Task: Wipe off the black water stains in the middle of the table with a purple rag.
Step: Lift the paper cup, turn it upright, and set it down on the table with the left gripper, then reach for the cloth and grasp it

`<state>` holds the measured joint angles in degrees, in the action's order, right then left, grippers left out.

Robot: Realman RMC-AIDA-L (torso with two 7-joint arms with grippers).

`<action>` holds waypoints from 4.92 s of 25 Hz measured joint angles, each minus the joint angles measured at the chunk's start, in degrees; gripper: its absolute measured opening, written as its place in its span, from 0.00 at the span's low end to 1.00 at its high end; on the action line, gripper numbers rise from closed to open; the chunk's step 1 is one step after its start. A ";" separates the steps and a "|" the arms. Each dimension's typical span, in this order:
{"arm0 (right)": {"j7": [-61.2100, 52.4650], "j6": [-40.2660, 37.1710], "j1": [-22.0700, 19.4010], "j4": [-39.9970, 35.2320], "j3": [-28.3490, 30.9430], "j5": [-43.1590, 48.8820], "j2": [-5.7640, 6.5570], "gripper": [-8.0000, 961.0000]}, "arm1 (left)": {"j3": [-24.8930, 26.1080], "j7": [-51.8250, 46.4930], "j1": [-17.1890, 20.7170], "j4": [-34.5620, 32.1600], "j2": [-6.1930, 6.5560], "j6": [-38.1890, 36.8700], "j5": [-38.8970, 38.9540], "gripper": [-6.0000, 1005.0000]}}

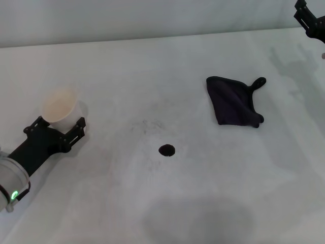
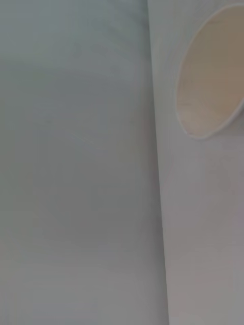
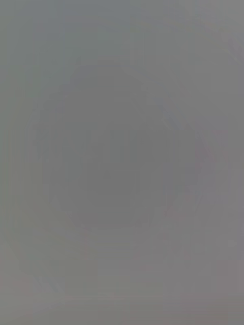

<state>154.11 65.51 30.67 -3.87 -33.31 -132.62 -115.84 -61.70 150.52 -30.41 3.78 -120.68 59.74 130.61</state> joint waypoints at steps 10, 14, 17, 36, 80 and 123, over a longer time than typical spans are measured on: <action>-0.04 0.21 0.43 -0.11 -0.09 0.00 0.00 0.91 | -0.09 -0.11 0.55 0.08 0.31 1.10 -0.27 0.89; -0.04 0.24 0.50 -0.26 -0.09 -0.01 0.00 0.91 | -0.23 -0.17 1.15 0.08 0.40 1.99 -0.35 0.88; -0.04 0.24 0.52 -0.39 -0.09 -0.01 0.00 0.91 | -0.25 -0.19 2.27 0.06 0.55 2.97 -0.45 0.88; -5.02 -2.85 1.16 -0.76 -1.66 0.14 0.37 0.91 | 0.16 -8.27 13.84 -2.65 1.36 22.95 9.88 0.88; -144.08 1.50 7.33 -66.83 -59.50 106.70 0.13 0.90 | 1.64 10.74 8.80 -7.12 1.66 3.68 37.07 0.88; -147.98 -2.83 11.40 -46.53 -57.12 108.36 0.26 0.52 | 1.29 10.73 7.23 -7.30 1.76 3.53 31.90 0.88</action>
<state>6.13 62.68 42.07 -50.40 -90.43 -24.26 -115.58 -60.41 161.25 -23.19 -3.52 -118.92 63.27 162.51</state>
